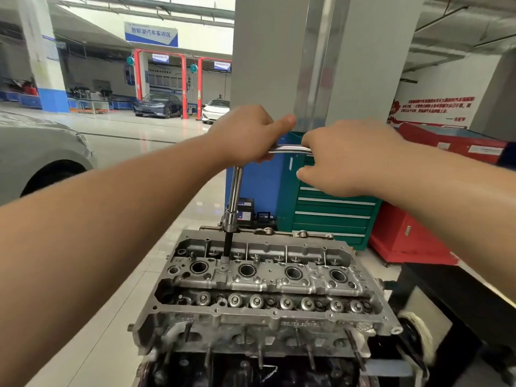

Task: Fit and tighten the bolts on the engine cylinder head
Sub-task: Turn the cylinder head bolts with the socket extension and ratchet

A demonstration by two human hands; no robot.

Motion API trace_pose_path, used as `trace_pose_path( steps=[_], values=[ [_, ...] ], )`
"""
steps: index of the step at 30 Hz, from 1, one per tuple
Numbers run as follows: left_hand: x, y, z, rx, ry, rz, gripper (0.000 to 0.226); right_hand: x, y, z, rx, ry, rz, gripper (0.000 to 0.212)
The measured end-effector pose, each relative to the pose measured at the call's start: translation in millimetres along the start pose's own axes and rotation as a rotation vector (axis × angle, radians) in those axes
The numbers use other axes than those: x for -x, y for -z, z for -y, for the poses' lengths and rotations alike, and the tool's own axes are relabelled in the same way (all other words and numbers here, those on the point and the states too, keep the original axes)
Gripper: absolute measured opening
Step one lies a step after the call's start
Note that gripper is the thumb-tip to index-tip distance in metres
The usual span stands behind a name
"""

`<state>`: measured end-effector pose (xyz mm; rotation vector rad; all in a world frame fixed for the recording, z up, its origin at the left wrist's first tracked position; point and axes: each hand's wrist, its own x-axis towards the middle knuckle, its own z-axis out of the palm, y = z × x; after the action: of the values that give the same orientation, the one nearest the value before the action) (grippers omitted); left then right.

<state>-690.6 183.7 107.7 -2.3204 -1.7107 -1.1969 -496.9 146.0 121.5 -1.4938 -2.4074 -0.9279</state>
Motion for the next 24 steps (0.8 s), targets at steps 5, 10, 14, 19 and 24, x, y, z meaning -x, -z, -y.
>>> trace_pose_path(
  steps=[5,10,14,19,24],
  values=[
    [17.4,12.6,10.6,0.130,-0.125,0.010,0.068,16.3,19.6,5.8,-0.054,0.091,-0.107,0.025],
    [28.7,-4.4,-18.0,-0.582,-0.085,-0.260,0.060,-26.3,-32.1,-15.0,-0.067,-0.048,-0.034,0.027],
    [35.3,-12.0,-22.5,-0.707,-0.124,-0.339,0.053,-49.7,-57.2,-10.7,-0.169,-0.208,-0.116,0.047],
    [17.2,-1.2,4.2,-0.338,-0.145,-0.195,0.058,-13.4,-23.7,1.1,-0.086,-0.275,-0.074,0.035],
    [14.9,-0.2,13.0,0.188,-0.212,-0.021,0.051,62.0,12.8,37.7,0.216,-0.166,-0.330,0.047]
  ],
)
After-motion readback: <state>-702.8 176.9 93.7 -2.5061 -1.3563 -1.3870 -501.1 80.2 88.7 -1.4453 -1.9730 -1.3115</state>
